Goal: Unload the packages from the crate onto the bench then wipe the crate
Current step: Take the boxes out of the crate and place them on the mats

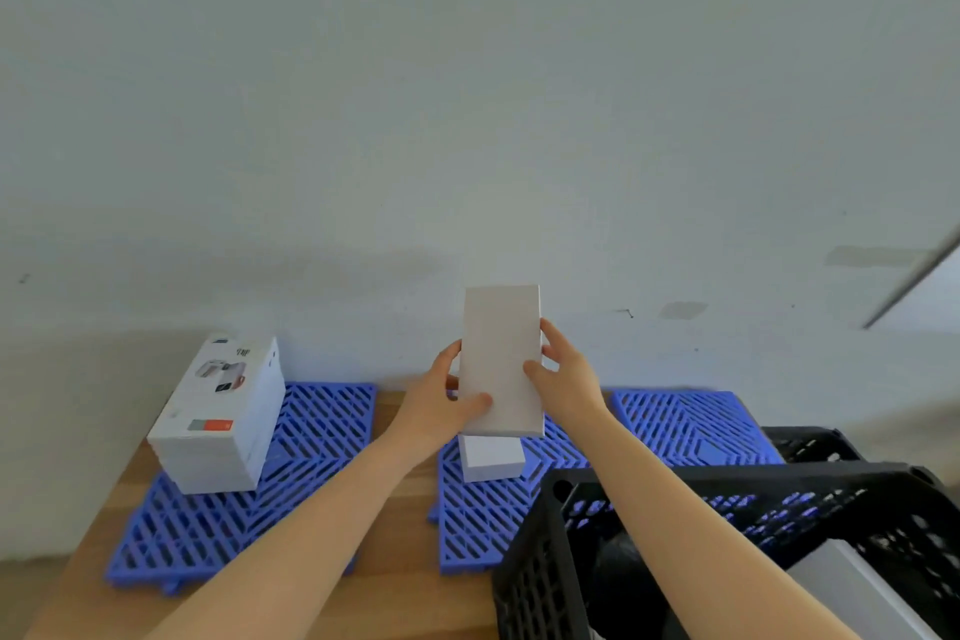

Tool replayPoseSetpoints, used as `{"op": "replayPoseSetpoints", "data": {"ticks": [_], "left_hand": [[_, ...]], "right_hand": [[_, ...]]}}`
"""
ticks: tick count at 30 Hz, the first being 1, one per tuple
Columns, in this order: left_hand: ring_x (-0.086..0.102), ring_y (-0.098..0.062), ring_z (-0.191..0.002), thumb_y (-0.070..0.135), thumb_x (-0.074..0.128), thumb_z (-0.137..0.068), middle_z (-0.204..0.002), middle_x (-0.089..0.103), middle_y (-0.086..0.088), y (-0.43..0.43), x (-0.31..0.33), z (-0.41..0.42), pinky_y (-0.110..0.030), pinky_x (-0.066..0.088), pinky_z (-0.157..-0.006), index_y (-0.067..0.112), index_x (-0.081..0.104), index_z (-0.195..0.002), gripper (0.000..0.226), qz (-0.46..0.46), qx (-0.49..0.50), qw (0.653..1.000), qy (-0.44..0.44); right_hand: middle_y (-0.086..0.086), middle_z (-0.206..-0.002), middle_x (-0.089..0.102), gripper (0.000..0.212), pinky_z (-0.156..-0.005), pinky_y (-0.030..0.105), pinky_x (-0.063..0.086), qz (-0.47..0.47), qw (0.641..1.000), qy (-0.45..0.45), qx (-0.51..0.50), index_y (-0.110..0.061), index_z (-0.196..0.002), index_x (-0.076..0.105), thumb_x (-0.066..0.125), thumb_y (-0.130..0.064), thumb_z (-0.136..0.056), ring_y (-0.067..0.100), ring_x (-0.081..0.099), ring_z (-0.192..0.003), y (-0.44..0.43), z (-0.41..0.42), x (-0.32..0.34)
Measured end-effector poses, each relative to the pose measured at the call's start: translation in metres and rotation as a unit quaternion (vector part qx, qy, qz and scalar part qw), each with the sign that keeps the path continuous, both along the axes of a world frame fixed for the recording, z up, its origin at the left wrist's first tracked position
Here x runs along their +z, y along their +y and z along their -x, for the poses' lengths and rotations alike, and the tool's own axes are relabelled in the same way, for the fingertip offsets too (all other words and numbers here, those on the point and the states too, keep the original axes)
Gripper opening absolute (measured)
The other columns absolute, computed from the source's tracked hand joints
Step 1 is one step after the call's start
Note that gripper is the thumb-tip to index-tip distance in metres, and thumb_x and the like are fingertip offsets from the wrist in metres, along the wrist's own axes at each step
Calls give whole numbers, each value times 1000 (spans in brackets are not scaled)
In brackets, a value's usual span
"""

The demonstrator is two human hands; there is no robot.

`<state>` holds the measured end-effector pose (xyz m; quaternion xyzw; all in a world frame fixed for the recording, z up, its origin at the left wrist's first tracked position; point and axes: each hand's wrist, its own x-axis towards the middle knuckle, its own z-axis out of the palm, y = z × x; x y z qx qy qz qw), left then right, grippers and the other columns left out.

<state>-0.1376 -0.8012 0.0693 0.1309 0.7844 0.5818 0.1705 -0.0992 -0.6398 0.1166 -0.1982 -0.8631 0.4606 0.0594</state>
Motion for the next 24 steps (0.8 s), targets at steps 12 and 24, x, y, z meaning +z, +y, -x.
{"op": "replayPoseSetpoints", "data": {"ticks": [12,24], "left_hand": [[59,-8,-110,41,78,-78,-131,55,10,20,-90,40,-30,55,-90,36,37,-142,76,21,-25,998,-61],[56,-4,-111,47,76,-79,-129,53,16,34,-145,66,-24,52,-90,34,31,-146,81,78,-35,991,-104]], "right_hand": [[5,-135,53,63,-89,43,52,-27,983,-174,41,-32,-150,21,44,-10,-96,22,59,-105,28,61,-89],[9,-121,59,65,-90,51,51,-31,953,-293,73,-30,-151,13,41,-7,-97,33,61,-104,40,105,-141]]}}
